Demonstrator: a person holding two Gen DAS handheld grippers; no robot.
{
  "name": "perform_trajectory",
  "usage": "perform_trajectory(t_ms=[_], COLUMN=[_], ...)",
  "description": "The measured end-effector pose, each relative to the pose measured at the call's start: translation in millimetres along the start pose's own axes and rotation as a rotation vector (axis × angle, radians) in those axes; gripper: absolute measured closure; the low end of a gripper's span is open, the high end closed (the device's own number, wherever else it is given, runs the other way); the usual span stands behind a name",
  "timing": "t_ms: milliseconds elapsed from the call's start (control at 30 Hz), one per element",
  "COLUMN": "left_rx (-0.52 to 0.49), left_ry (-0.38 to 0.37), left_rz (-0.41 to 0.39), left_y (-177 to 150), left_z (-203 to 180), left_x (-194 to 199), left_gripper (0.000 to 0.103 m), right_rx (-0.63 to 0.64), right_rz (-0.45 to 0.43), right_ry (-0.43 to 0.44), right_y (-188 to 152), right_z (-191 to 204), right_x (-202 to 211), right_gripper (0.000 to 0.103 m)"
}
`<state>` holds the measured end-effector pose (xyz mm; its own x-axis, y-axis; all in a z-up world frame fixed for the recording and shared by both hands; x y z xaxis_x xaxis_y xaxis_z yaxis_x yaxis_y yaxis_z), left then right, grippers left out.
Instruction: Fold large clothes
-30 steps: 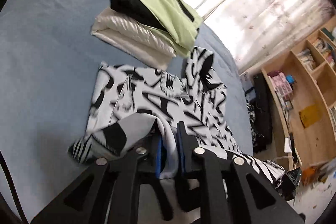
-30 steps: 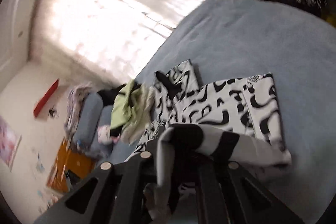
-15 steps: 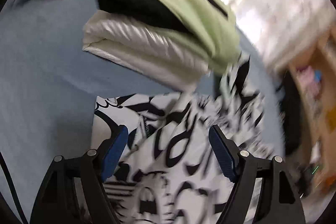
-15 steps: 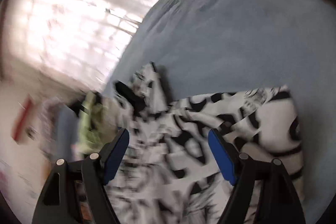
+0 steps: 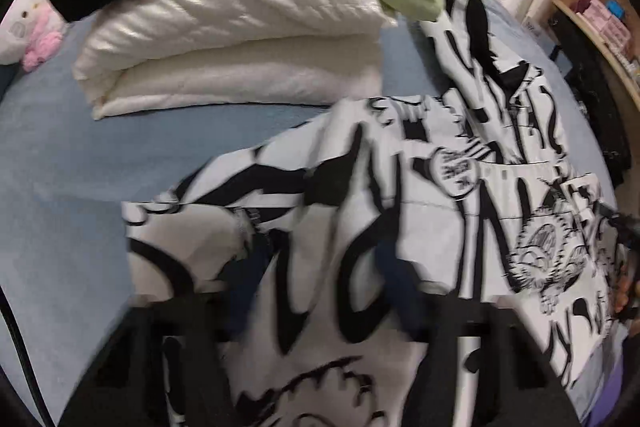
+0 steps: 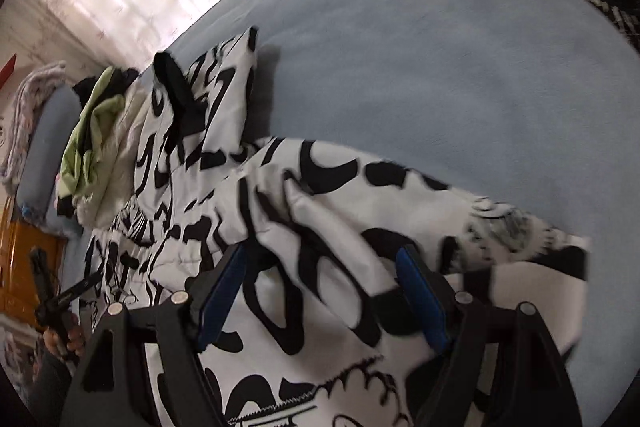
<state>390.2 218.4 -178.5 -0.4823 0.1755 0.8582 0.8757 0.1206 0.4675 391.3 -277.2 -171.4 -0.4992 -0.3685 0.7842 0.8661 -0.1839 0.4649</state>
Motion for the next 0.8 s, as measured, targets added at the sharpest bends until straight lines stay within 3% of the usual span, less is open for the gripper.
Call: perform_trajectory(t_ms=[33, 100, 133, 300, 433, 533, 700, 767, 800], left_rx=[0.011, 0.003, -0.003, 0.049, 0.079, 0.098, 0.097, 0.123, 0.129], left_ry=[0.003, 0.062, 0.074, 0.112, 0.154, 0.181, 0.311, 0.315, 0.31], left_rz=[0.0, -0.042, -0.055, -0.172, -0.239, -0.26, -0.201, -0.178, -0.18], left_y=[1, 3, 5, 22, 40, 49, 43, 38, 38], left_z=[-2, -4, -7, -6, -6, -6, 10, 20, 21], left_x=[-1, 5, 9, 47, 57, 47, -7, -24, -27], left_gripper=[0.081, 0.095, 0.097, 0.099, 0.099, 0.099, 0.099, 0.099, 0.099], right_rx=[0.019, 0.036, 0.051, 0.048, 0.034, -0.013, -0.092, -0.113, -0.117], right_rz=[0.005, -0.002, -0.023, -0.229, -0.305, -0.301, -0.174, -0.171, -0.179], right_ry=[-0.01, -0.021, -0.035, -0.048, -0.067, -0.096, -0.2, -0.212, -0.219], right_y=[-3, -6, -7, 0, 14, 22, 13, 9, 8], right_z=[1, 4, 6, 16, 21, 10, -24, -33, -35], right_x=[-1, 1, 6, 62, 77, 64, 2, -9, -10], right_gripper=[0.067, 0.09, 0.093, 0.097, 0.097, 0.097, 0.097, 0.095, 0.089])
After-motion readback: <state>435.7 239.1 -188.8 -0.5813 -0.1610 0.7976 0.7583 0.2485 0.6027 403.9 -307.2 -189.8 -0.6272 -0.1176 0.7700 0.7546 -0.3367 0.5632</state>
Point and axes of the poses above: each gripper's, at about its wrist camera, not at the fingertips, and x roughly against the way its jaws point, z to its left, y to its top, the point moved 7 cm from there along -x, roughly the way its jaws point, and after that the axes turned 2 degrees about -z, right-handed, at the moved point
